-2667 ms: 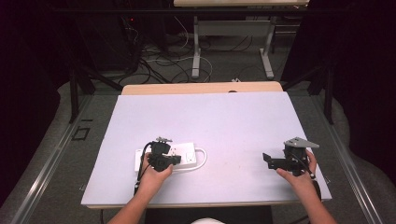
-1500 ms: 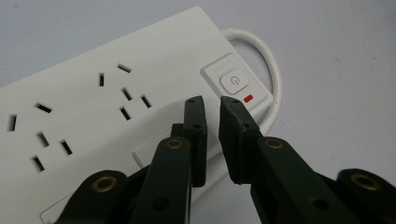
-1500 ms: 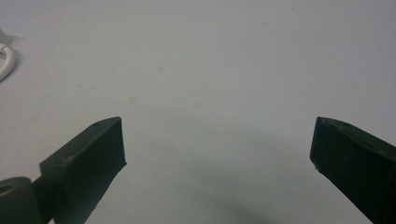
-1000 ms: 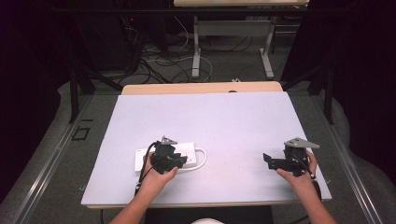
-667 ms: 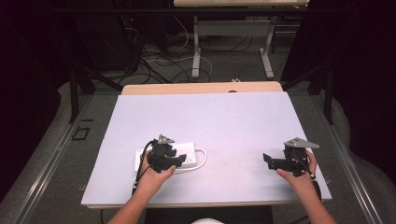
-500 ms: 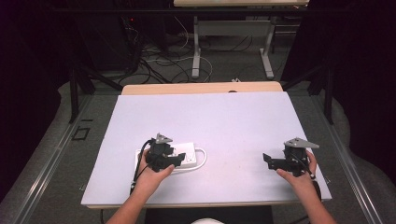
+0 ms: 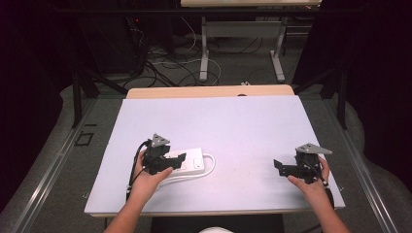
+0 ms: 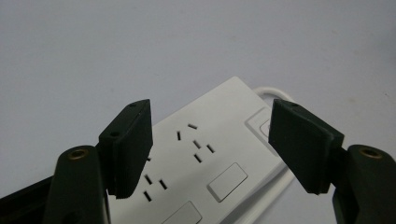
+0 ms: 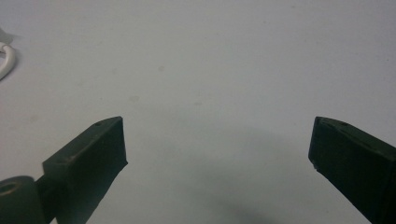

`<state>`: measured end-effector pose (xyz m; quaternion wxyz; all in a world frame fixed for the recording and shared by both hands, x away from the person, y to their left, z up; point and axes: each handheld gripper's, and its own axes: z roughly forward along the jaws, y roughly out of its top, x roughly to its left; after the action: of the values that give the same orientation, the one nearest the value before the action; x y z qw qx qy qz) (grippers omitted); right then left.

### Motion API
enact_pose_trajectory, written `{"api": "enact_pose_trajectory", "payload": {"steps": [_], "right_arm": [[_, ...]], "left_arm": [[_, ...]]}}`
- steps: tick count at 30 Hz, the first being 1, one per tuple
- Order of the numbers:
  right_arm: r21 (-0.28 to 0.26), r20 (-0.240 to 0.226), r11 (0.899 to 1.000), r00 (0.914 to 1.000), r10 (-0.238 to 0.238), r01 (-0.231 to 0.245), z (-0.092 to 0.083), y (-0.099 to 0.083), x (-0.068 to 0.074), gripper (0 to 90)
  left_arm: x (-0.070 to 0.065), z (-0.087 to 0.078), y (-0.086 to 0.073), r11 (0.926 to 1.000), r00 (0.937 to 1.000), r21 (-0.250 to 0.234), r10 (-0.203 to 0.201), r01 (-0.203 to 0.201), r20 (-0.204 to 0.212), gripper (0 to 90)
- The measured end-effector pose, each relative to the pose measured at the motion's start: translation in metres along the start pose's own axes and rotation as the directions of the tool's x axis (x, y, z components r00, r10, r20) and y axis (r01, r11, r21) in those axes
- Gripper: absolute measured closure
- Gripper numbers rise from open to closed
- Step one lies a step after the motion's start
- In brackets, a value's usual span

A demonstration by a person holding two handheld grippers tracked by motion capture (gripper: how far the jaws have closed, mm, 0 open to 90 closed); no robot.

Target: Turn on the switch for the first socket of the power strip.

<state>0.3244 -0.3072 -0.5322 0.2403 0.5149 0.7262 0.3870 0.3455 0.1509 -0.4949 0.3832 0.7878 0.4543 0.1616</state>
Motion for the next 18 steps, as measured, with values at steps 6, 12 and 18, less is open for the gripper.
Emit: {"api": "enact_pose_trajectory", "payload": {"steps": [6, 12, 18], "right_arm": [[-0.001, 0.003, 1.0, 1.0, 0.005, -0.005, 0.0, 0.0, 0.0, 3.6], [0.0, 0.004, 1.0, 1.0, 0.004, -0.004, 0.0, 0.0, 0.0, 3.7], [-0.006, 0.013, 1.0, 0.9999, 0.006, -0.006, 0.0, 0.0, 0.0, 3.8]], "left_arm": [[0.011, -0.005, 0.0, 1.0, 0.9999, -0.002, -0.009, 0.009, -0.009, 29.3], [0.021, -0.01, -0.001, 0.9997, 0.9997, -0.012, -0.021, 0.021, -0.01, 28.6], [0.029, -0.015, -0.003, 0.9969, 0.9972, -0.024, -0.075, 0.075, 0.001, 21.1]]}}
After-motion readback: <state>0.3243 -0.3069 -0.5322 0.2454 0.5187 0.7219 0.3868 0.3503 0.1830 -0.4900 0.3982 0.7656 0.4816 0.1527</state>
